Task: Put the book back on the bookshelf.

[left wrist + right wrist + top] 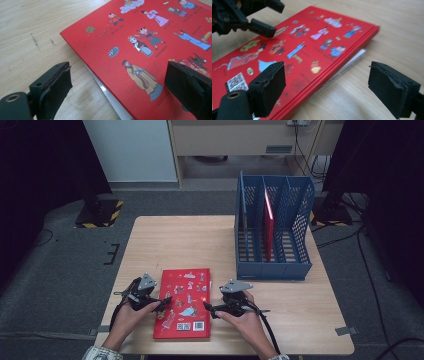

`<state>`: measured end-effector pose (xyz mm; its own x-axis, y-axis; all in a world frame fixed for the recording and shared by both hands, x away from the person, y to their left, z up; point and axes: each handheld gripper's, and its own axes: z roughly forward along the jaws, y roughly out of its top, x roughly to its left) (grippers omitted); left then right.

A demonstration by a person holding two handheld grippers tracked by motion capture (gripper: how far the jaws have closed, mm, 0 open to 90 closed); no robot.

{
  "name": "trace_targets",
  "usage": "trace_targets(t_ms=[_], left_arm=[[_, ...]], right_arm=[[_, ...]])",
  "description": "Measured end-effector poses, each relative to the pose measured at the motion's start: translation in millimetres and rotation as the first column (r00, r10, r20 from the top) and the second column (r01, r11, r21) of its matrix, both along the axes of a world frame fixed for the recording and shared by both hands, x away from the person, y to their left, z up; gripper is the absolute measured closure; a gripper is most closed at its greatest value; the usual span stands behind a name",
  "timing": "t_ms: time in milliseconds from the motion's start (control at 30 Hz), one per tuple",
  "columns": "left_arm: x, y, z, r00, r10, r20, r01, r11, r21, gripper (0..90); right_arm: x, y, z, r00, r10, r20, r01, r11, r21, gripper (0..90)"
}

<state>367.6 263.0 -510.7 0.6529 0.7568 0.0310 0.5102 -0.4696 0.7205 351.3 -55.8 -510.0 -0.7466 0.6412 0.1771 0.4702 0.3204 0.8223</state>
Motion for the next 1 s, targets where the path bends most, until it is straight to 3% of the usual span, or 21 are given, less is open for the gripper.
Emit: trace_targets(t_ms=[233,567,1000], left_arm=[[-0.8,0.8,-0.3,0.9999,-0.011,-0.011,0.011,0.9999,0.002,6.3],[-0.1,-1.4,-2.3,0.9988,-0.035,-0.036,0.034,0.9992,-0.022,6.5],[0.3,-4.0,-5.0,0.9931,-0.069,-0.095,0.062,0.995,-0.079,8.2]], right_arm=[[-3.3,14.0,-8.3,0.997,0.059,-0.05,-0.06,0.998,-0.009,13.7],[-4.1,23.9,-17.6,0.9889,0.102,-0.108,-0.106,0.994,-0.035,13.2],[1.3,23.2,-22.3,0.9781,0.103,-0.181,-0.106,0.994,-0.005,11.3]])
